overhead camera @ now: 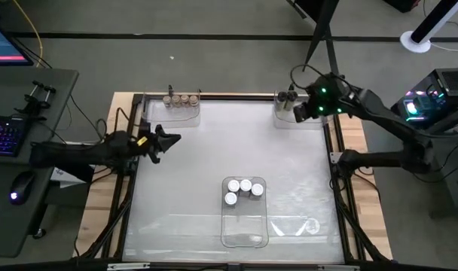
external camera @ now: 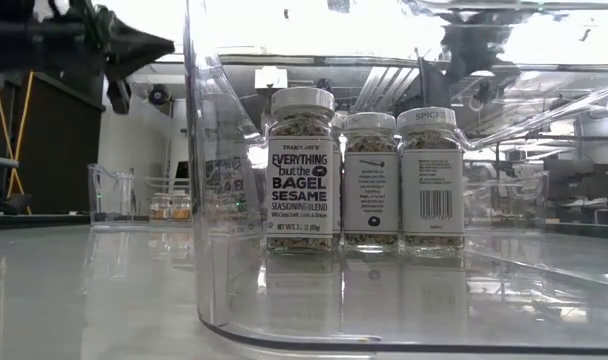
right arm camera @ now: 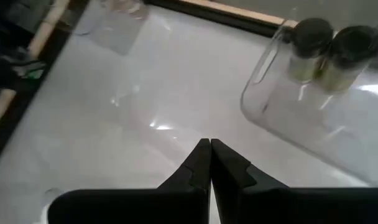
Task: Sort spices by type
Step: Return to Home Position
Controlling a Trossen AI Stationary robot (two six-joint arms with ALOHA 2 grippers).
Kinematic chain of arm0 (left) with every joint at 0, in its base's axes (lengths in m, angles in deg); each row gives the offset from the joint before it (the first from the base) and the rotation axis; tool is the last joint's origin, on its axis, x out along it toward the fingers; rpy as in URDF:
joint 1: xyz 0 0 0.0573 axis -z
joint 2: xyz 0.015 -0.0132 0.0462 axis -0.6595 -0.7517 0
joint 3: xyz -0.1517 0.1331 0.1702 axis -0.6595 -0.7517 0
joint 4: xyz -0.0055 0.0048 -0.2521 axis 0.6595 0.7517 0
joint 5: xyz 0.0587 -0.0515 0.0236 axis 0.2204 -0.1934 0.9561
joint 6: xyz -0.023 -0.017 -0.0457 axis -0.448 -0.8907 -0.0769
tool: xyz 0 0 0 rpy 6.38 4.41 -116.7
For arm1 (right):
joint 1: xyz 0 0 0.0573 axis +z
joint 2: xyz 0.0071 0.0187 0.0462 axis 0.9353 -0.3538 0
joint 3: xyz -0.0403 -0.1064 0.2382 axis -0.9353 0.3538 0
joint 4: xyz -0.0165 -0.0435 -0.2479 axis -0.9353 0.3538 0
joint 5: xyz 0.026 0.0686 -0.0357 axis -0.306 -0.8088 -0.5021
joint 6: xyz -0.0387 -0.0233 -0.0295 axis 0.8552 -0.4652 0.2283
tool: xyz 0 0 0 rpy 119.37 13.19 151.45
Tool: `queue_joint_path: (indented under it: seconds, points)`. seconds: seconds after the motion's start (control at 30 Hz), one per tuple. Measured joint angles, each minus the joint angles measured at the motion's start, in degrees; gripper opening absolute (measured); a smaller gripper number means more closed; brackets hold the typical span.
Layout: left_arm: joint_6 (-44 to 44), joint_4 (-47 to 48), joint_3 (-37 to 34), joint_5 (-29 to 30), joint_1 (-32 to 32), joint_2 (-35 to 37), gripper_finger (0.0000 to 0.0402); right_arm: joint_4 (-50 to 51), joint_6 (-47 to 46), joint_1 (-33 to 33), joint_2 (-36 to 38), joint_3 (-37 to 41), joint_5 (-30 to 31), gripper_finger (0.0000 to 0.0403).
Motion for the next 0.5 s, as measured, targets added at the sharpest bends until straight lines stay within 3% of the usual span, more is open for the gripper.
queue_joint_path:
  seconds: [0.13, 0.3, 0.4, 0.5]
  points:
    - [-0.76, -5.86, -6.34, 1.22, -0.12, 1.34, 0.0011, 3.47, -2.34, 3.25, 3.54, 0.01, -0.13, 0.0]
    - [-3.41, -2.32, -6.9, 1.43, -0.14, 1.69, 0.0005, 3.62, -2.79, 8.81, 9.22, 5.41, -2.18, 0.0]
    - [-4.41, -1.72, -6.88, 1.3, -0.01, 1.68, 0.0006, -3.6, -4.59, 11.29, 13.72, 14.4, -7.41, 0.0]
    - [-3.5, -1.14, -6.88, 1.3, -0.01, 1.68, 0.0007, -24.19, -6.91, 12.01, 16.02, 26.66, -13.27, 0.0]
